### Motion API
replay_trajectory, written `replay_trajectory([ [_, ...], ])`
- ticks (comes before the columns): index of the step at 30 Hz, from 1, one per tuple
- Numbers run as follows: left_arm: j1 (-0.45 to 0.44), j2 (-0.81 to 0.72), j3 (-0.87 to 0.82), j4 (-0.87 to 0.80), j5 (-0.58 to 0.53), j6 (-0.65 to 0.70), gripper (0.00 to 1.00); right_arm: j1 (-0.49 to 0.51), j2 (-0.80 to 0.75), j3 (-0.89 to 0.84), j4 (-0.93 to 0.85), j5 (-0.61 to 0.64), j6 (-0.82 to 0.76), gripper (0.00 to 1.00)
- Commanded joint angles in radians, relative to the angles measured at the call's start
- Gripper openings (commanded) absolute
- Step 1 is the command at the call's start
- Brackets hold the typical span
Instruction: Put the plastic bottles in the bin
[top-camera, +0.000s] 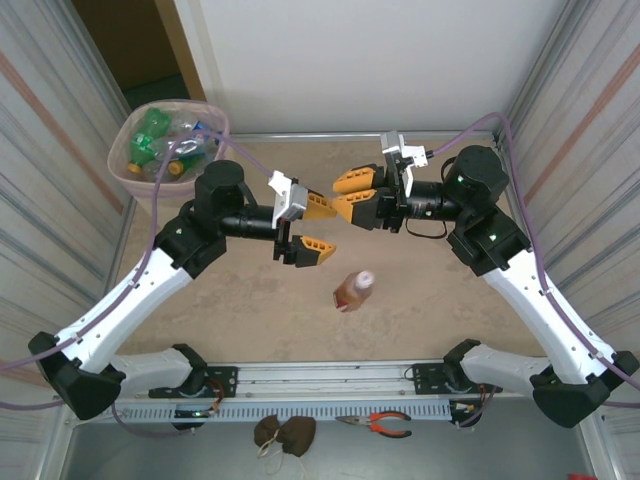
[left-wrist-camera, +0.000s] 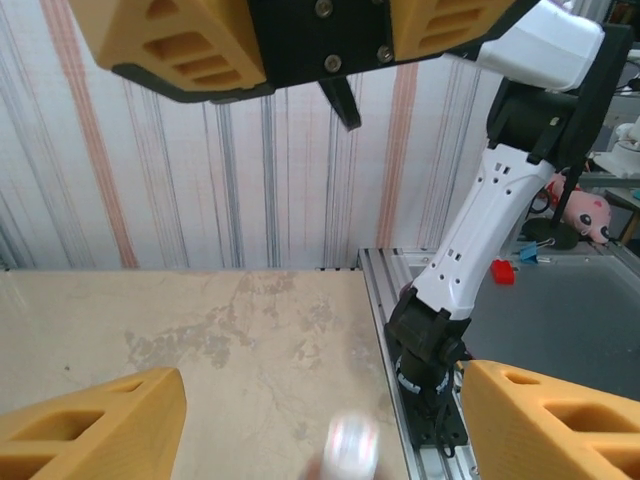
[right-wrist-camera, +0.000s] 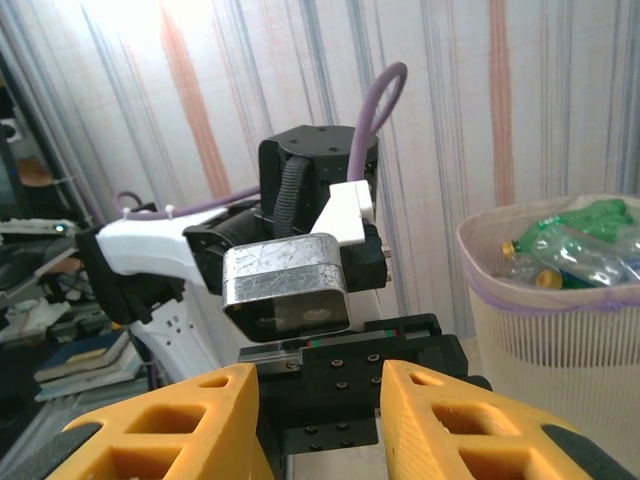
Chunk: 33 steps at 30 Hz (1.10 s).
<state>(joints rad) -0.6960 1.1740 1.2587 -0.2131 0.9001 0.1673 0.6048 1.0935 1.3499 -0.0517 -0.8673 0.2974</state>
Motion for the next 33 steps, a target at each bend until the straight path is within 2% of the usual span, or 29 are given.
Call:
replay_trajectory([
  [1,-0.007,0.004,0.021,-0.043,-0.054,0.035,0.73,-0.009,-0.034,-0.006,-0.070,0.086,-0.046,0.36],
  [8,-0.005,0.012,0.002,-0.055,-0.124,0.025,0.74,-0.057,-0.023,-0.050,-0.219,0.240,-0.078,0.38],
  [14,-0.005,0.016,0.005,-0.071,-0.141,0.020,0.74,-0.108,0.009,-0.095,-0.312,0.356,-0.051,0.38],
  [17,-0.005,0.009,0.001,-0.068,-0.147,0.017,0.75,-0.125,0.030,-0.096,-0.366,0.377,-0.037,0.39],
  [29,0.001,0.009,-0.004,-0.064,-0.167,0.005,0.75,-0.113,0.113,-0.096,-0.626,0.518,0.074,0.42],
  [33,0.024,-0.004,-0.016,-0.057,-0.205,-0.023,0.75,-0.068,0.127,-0.113,-0.748,0.610,0.183,0.42],
])
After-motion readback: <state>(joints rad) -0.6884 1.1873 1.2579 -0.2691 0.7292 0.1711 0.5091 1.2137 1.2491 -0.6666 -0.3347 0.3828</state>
